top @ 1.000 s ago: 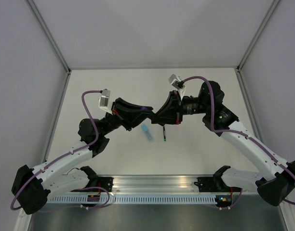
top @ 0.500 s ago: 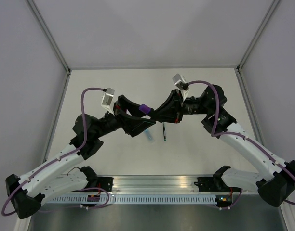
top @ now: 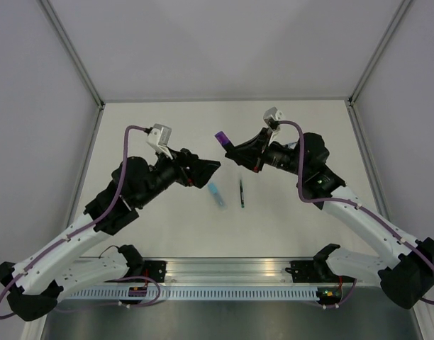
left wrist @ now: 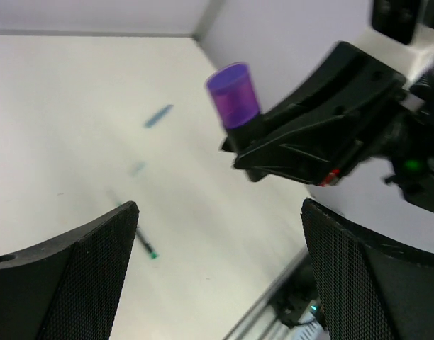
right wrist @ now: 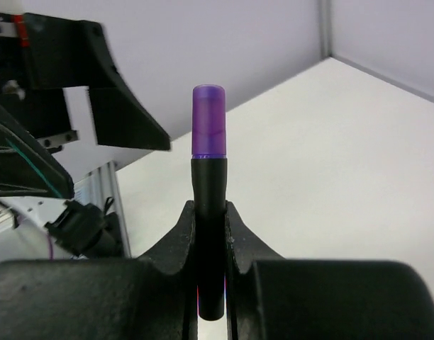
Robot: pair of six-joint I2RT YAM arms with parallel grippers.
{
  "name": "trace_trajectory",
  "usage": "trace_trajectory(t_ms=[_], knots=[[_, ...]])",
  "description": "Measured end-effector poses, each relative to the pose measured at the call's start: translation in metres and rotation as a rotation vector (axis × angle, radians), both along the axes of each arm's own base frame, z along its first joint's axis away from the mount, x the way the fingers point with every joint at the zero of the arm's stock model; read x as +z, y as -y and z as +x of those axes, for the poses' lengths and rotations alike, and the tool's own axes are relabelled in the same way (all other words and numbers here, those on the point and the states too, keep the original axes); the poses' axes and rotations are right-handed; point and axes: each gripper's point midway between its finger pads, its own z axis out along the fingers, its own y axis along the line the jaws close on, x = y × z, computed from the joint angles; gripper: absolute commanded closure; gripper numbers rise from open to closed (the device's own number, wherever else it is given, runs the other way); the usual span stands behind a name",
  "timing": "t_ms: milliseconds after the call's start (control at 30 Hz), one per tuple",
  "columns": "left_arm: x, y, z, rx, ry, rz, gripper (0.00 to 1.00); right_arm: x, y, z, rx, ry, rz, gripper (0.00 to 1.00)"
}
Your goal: Insert the pens into the pen caps
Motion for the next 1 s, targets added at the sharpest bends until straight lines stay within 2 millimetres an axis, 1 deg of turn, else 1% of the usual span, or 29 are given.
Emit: trace_trajectory(t_ms=[33, 100, 133, 200, 333, 400, 467, 533, 567, 667, 767, 900, 1000], knots=[[-0.006, -0.009, 0.006, 0.058, -0.008, 0.023, 0.00, -0.004, 0.002, 0.006, -0.035, -0.017, -0.009, 1.00], [-0.018, -0.023, 0.019, 0.159, -0.024, 0.064, 0.00, -0.020, 0.009, 0.019, -0.122, -0.067, -0.031, 1.00], [-0.029, -0.030, 0.026, 0.207, -0.038, 0.088, 0.00, -0.033, 0.013, 0.025, -0.169, -0.099, -0.045, 1.00], [-0.053, -0.039, 0.038, 0.263, -0.071, 0.133, 0.00, -0.067, 0.021, 0.033, -0.243, -0.176, -0.086, 1.00], [-0.116, -0.059, 0.066, 0.329, -0.205, 0.206, 0.00, -0.142, 0.038, 0.041, -0.377, -0.350, -0.180, 1.00], [-0.147, -0.070, 0.075, 0.346, -0.280, 0.221, 0.00, -0.171, 0.044, 0.044, -0.431, -0.423, -0.224, 1.00], [-0.175, -0.080, 0.077, 0.354, -0.351, 0.226, 0.00, -0.190, 0.047, 0.046, -0.474, -0.471, -0.257, 1.00], [-0.193, -0.087, 0.078, 0.357, -0.395, 0.222, 0.00, -0.205, 0.044, 0.047, -0.505, -0.499, -0.289, 1.00], [-0.198, -0.089, 0.079, 0.358, -0.412, 0.221, 0.00, -0.213, 0.041, 0.045, -0.516, -0.510, -0.314, 1.00], [-0.204, -0.089, 0.087, 0.356, -0.434, 0.202, 0.00, -0.232, 0.027, 0.036, -0.543, -0.530, -0.387, 1.00], [-0.207, -0.083, 0.091, 0.325, -0.450, 0.173, 0.00, -0.248, 0.015, 0.029, -0.569, -0.543, -0.438, 1.00], [-0.216, -0.068, 0.089, 0.254, -0.482, 0.147, 0.00, -0.270, 0.019, 0.034, -0.640, -0.567, -0.484, 0.97], [-0.228, -0.062, 0.089, 0.223, -0.519, 0.152, 0.00, -0.287, 0.021, 0.036, -0.669, -0.589, -0.522, 0.94]])
